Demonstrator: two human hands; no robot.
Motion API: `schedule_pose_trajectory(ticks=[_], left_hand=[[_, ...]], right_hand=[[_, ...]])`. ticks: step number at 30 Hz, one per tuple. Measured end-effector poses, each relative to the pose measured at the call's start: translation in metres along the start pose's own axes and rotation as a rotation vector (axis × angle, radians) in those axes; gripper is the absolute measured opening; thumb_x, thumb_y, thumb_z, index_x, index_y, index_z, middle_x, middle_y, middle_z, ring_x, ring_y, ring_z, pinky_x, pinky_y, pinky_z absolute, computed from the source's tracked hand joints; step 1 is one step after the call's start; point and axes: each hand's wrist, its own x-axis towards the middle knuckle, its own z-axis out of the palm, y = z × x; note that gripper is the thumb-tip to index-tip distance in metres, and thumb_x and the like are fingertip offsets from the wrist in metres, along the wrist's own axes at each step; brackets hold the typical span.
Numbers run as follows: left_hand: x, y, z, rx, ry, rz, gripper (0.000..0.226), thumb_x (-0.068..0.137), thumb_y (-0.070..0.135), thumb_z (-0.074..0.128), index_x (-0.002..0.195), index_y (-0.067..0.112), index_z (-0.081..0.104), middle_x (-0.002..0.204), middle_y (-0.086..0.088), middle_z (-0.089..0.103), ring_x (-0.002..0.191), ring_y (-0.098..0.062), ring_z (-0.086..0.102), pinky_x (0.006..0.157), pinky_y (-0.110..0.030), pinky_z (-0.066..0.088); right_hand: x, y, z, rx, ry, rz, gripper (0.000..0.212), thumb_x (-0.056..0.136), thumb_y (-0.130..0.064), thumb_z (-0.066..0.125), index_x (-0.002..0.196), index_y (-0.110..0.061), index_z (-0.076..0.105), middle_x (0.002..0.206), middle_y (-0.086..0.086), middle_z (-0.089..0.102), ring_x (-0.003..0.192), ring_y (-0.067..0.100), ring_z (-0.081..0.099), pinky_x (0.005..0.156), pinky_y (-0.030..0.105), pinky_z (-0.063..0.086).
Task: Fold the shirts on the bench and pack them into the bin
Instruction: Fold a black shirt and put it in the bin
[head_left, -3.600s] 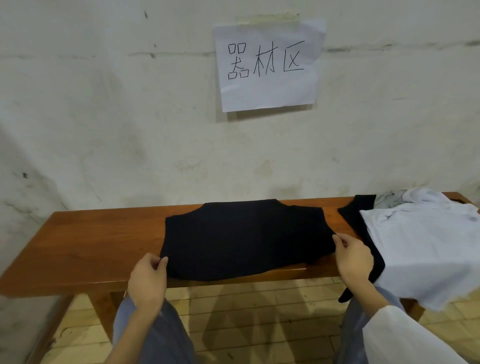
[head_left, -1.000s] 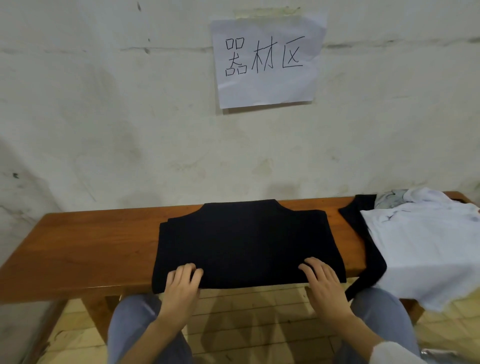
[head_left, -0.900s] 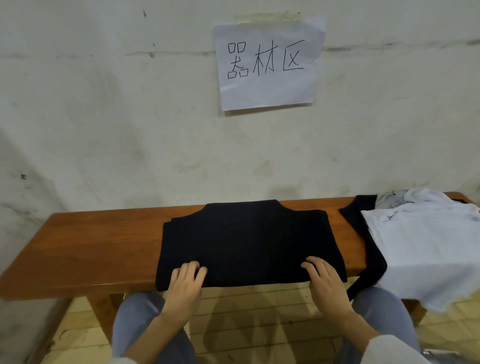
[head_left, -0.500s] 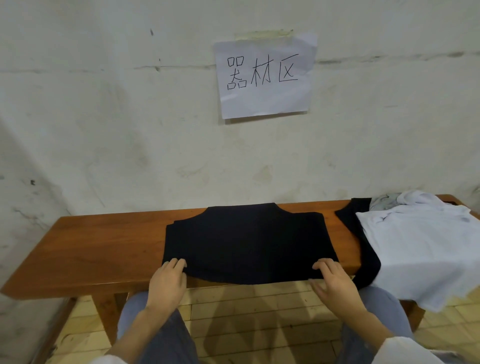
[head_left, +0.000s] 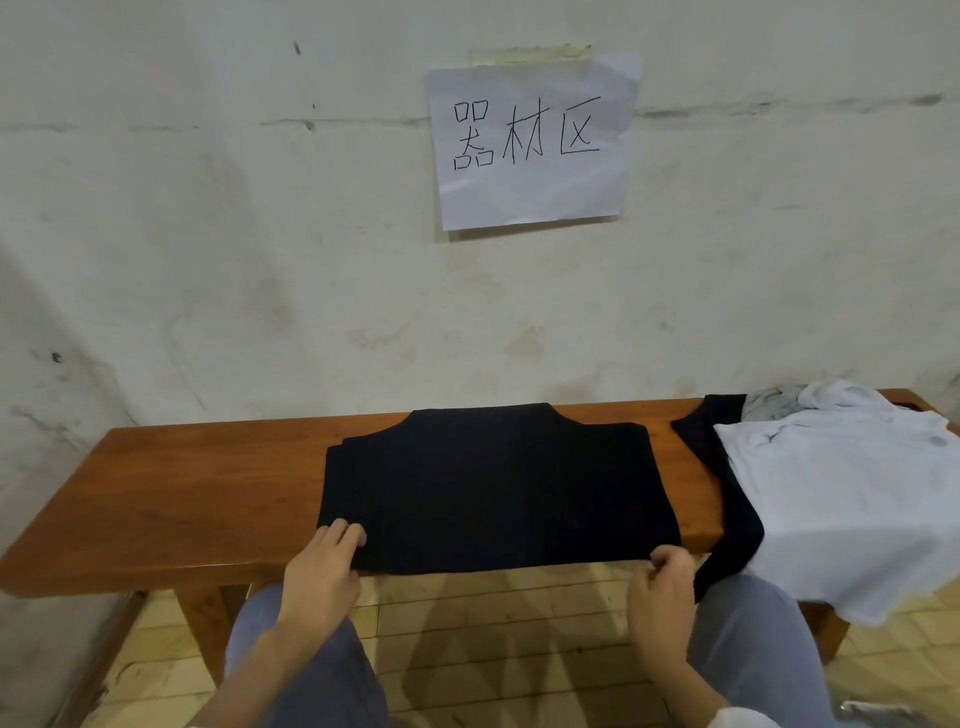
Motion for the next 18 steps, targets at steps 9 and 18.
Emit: schedule_pose_trajectory(ticks=[9,18], left_hand=[[0.001,0.001,0.008,0.024,0.047,0.011,0.054,0.035,-0.017,0.074,0.075,0.015,0.057,0.075,0.004,0.052,0.063,-0.016,0.052,0.04,-0.009,0.012],[0.006,0.004,-0.008,-0.098,0.237,-0.052,0.036,0.056,-0.023,0.068,0.068,0.011,0.066,0.067,0.002,0.057,0.059,-0.017,0.055,0.048,-0.027,0.046]], right_hand=[[0.035,-0.007,-0.005,1.1,-0.178,0.893,0.026,0.098,-0.033,0.049,0.112,-0.011,0.052,0.091,0.006,0.057,0.082,0.019,0.056,0.088,0.034,0.046],[0.035,-0.031,-0.022,0.775,-0.055,0.595,0.012,0.097,-0.026,0.051,0.099,-0.015,0.056,0.08,0.003,0.055,0.071,0.017,0.053,0.069,0.033,0.047]])
